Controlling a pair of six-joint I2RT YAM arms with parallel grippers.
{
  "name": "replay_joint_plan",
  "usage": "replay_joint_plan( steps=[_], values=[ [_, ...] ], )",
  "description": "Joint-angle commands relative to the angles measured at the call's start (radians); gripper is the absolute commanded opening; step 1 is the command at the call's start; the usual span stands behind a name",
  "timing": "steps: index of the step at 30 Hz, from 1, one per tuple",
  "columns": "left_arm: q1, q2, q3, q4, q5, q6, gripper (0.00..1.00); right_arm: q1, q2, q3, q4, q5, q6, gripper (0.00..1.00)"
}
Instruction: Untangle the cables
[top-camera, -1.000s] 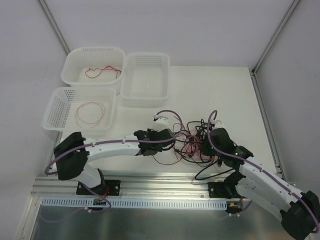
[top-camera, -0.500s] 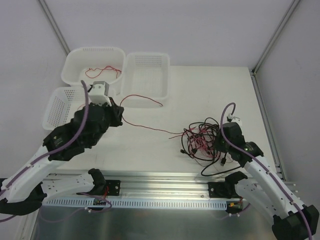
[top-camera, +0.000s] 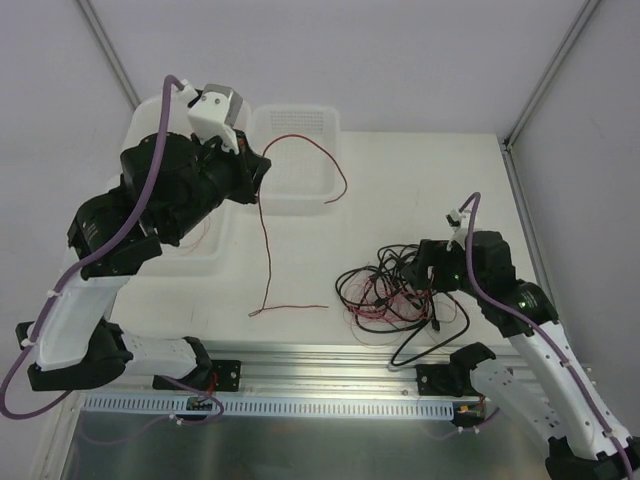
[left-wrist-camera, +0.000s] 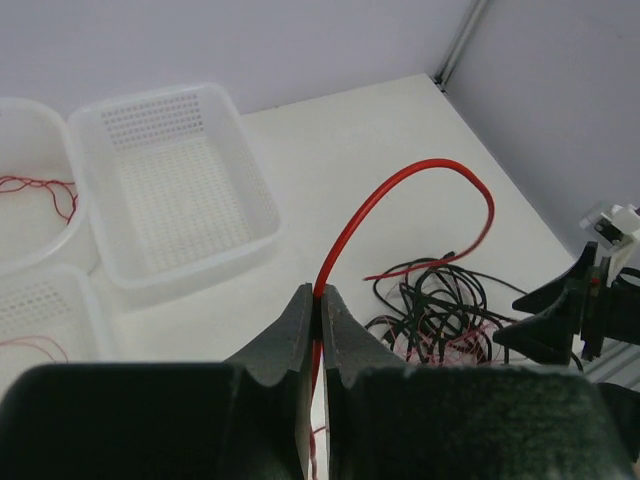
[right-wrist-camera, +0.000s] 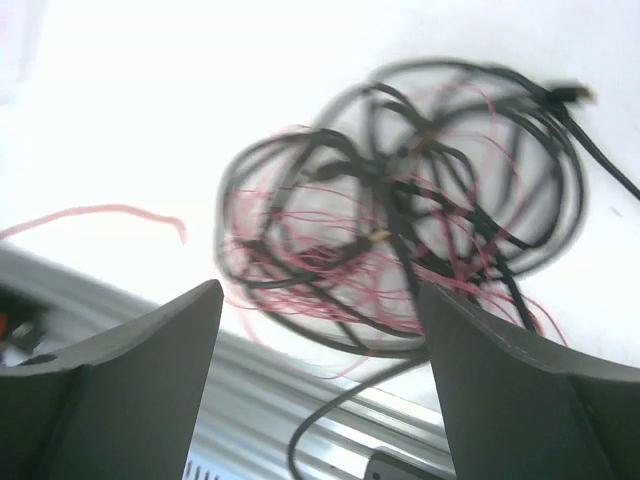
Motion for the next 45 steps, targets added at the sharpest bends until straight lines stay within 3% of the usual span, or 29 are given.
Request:
replay_joint_plan(
  steps=[1,4,9,15,22,25,29,33,40,45],
  values=[
    [0.006,0.068,0.129,-0.030,0.070,0.072,0.00,0.024,-0.031,0.094,0.025,-0.228,-0.100,0.84],
    [0.005,0.127,0.265,-0.032,0.084,0.096,0.00,0.049,-0.017,0.112,0.094,-0.398,-0.142,0.85],
    [0.005,0.178,0.434,-0.022,0.033,0.132,0.00,0.070,-0.002,0.094,0.188,-0.497,-0.116,0.85],
    [0.006,0.145,0.355,0.033,0.050,0.100,0.00,0.127,0.014,0.020,0.416,-0.541,-0.062,0.87],
    [0.005,0.156,0.247,0.054,0.025,0.015,0.00,0.368,0.178,-0.004,0.638,-0.424,-0.088,0.87],
    [0.005,0.145,0.163,0.063,-0.004,-0.002,0.00,0.405,0.230,0.009,0.645,-0.376,-0.091,0.86],
    [0.005,0.118,-0.106,0.071,-0.042,-0.020,0.00,0.414,0.186,-0.047,0.638,-0.293,-0.084,0.86],
    [0.006,0.073,-0.383,0.086,-0.051,-0.084,0.00,0.415,0.097,-0.113,0.509,-0.193,-0.100,0.86],
    [0.005,0.049,-0.864,0.217,0.119,-0.224,0.00,0.414,-0.104,-0.190,0.310,-0.068,-0.099,0.86],
    [0.000,0.107,-1.027,0.327,0.160,-0.253,0.00,0.414,-0.185,-0.210,0.237,-0.041,-0.091,0.86]
  ],
)
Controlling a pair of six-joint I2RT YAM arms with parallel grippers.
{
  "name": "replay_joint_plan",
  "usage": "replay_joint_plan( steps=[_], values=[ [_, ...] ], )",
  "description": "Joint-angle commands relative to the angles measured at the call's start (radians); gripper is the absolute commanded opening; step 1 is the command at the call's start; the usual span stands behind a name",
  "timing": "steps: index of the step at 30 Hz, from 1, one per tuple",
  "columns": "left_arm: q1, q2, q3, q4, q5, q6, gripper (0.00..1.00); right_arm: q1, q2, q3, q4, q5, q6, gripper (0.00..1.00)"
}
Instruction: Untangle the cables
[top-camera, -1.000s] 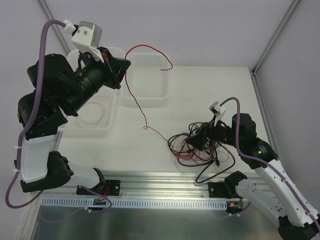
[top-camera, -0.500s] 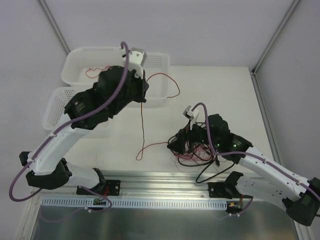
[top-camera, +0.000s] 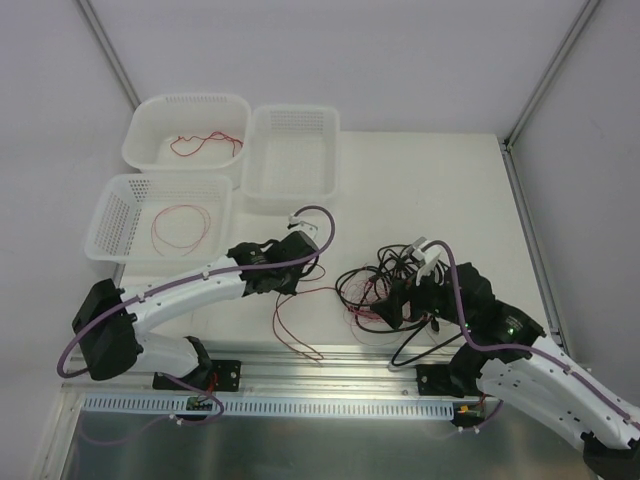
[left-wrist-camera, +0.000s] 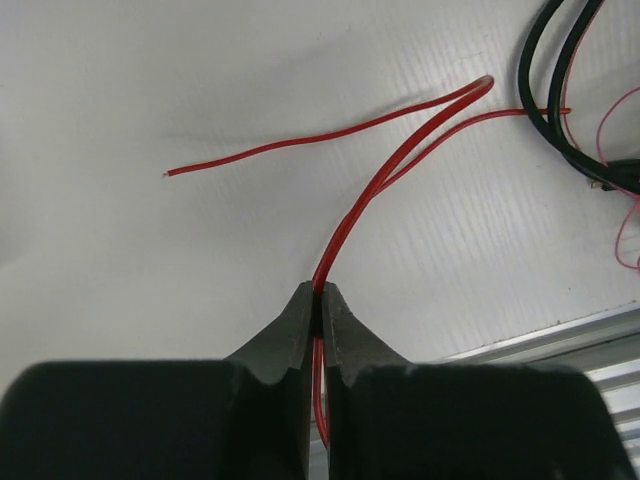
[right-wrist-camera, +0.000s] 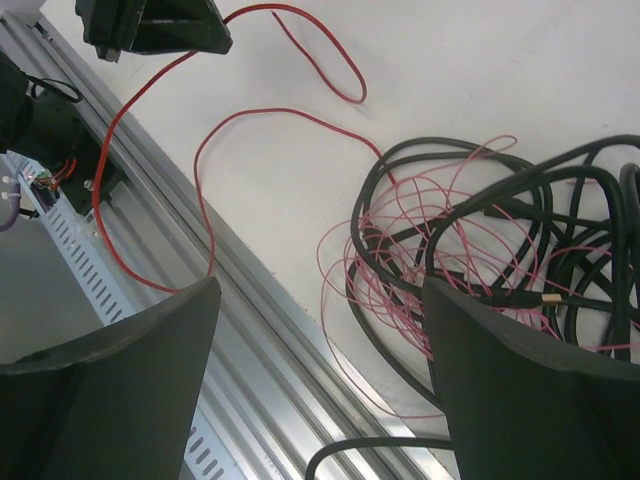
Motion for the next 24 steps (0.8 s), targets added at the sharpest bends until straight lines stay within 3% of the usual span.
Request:
replay_joint_plan(
  steps=[1,5,11,17,20,24],
  values=[
    [-0.001,0.025,-0.076,0.156,0.063,-0.059,0.00,0.005,-0.036,-0.011,-0.065,0.052,0.001,0.86],
    [-0.017,0.129,-0.104,0.226,0.061,-0.039,0.00,0.005,-0.043,-0.020,-0.072,0.058,0.011,0.86],
    [-0.043,0.279,-0.092,0.250,0.073,-0.002,0.11,0.005,-0.049,-0.014,-0.088,0.066,0.011,0.86],
    [-0.060,0.309,-0.109,0.275,0.066,0.019,0.31,0.004,-0.052,-0.014,-0.102,0.069,0.011,0.87],
    [-0.060,0.315,-0.109,0.282,0.069,0.035,0.37,0.005,-0.052,-0.014,-0.105,0.067,0.011,0.86],
    [-0.060,0.299,-0.116,0.284,0.050,0.050,0.38,0.005,-0.055,-0.011,-0.108,0.070,0.009,0.86]
  ],
)
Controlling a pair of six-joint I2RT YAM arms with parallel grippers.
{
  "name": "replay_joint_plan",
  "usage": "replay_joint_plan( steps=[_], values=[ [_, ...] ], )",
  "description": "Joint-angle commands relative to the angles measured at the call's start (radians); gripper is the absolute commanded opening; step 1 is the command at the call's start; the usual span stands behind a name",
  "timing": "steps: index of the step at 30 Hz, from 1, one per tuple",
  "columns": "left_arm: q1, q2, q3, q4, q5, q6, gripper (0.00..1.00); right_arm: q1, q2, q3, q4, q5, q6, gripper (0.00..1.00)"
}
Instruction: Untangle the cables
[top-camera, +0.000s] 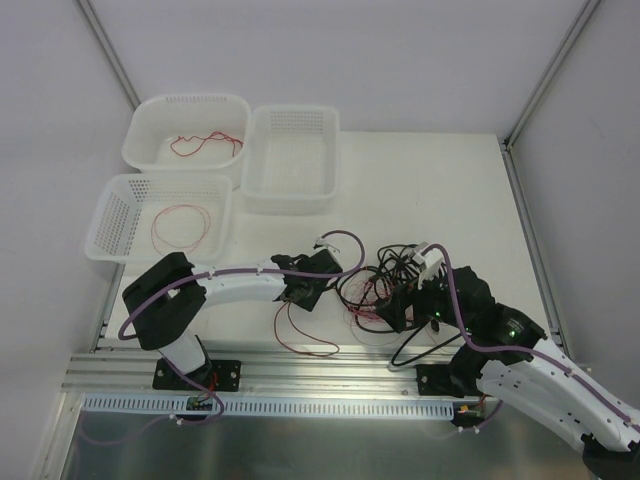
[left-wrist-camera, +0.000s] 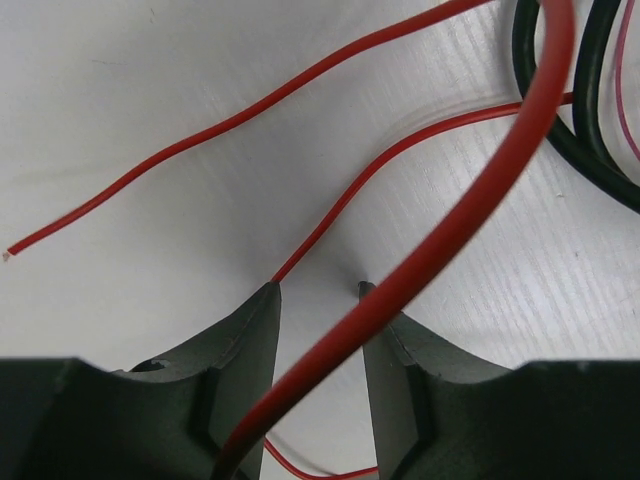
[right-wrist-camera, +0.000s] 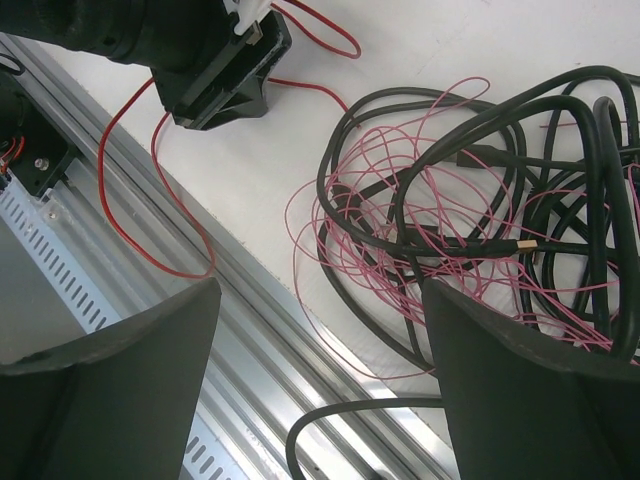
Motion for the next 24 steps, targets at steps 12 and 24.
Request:
replay_joint_plan(
  steps=[12,24],
  values=[
    [-0.007,-0.123,-0.021,0.012,-0.072,0.129,0.50,0.004,-0.006,0.010,0.003,0.016,0.010,0.86],
    [0.012,-0.028,-0.012,0.020,0.000,0.207,0.47,0.005,-0.034,-0.006,-0.007,0.013,0.026,0.86]
  ],
)
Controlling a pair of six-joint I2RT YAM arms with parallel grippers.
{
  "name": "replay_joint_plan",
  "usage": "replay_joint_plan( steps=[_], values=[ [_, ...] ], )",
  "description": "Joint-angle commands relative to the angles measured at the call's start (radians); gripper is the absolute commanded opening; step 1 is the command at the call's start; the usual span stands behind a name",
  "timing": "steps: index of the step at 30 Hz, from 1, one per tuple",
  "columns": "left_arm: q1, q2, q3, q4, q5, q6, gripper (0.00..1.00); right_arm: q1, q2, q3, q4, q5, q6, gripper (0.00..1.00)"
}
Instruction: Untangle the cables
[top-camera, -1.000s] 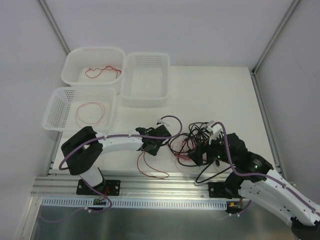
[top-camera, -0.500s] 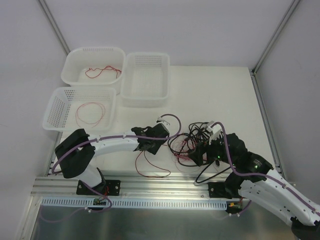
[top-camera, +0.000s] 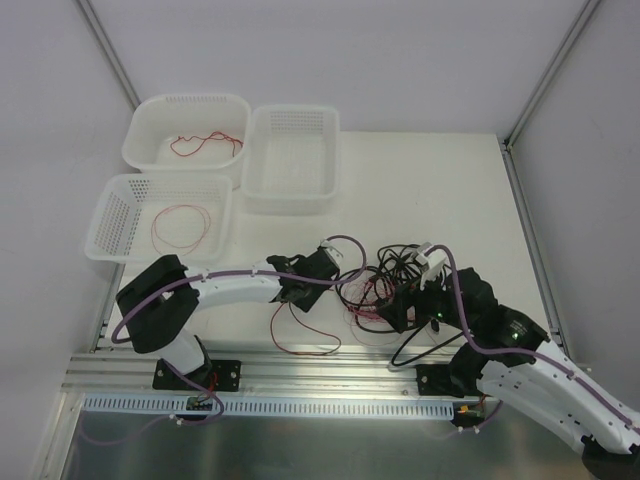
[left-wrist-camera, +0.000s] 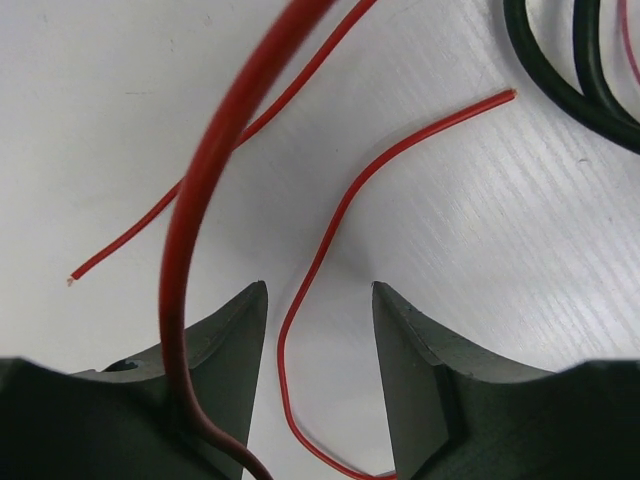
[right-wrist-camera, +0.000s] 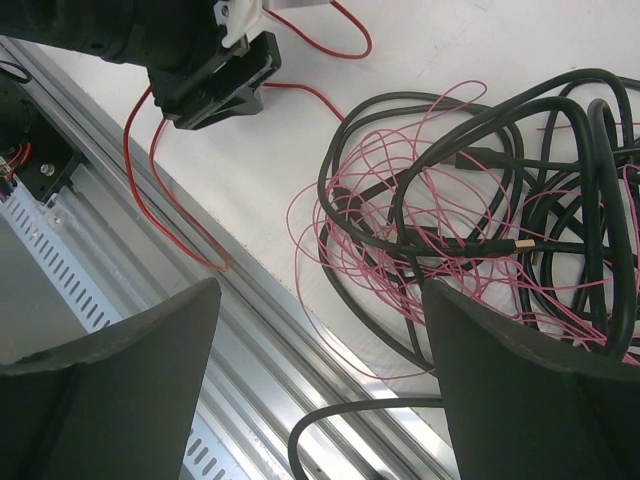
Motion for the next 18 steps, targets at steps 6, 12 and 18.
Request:
replay_joint_plan(
  steps=[6,12,18],
  values=[
    [0.048,0.076,0.025,0.008,0.062,0.031,0.38,0.005,-0.033,-0.006,-0.013,0.010,0.026,0.86],
    [0.053,0.117,0.031,0.007,0.090,0.028,0.31,0.005,-0.044,-0.007,-0.022,0.018,0.026,0.86],
    [0.053,0.098,0.018,0.007,0.123,0.024,0.06,0.005,-0.041,-0.007,-0.021,0.019,0.028,0.87]
  ],
)
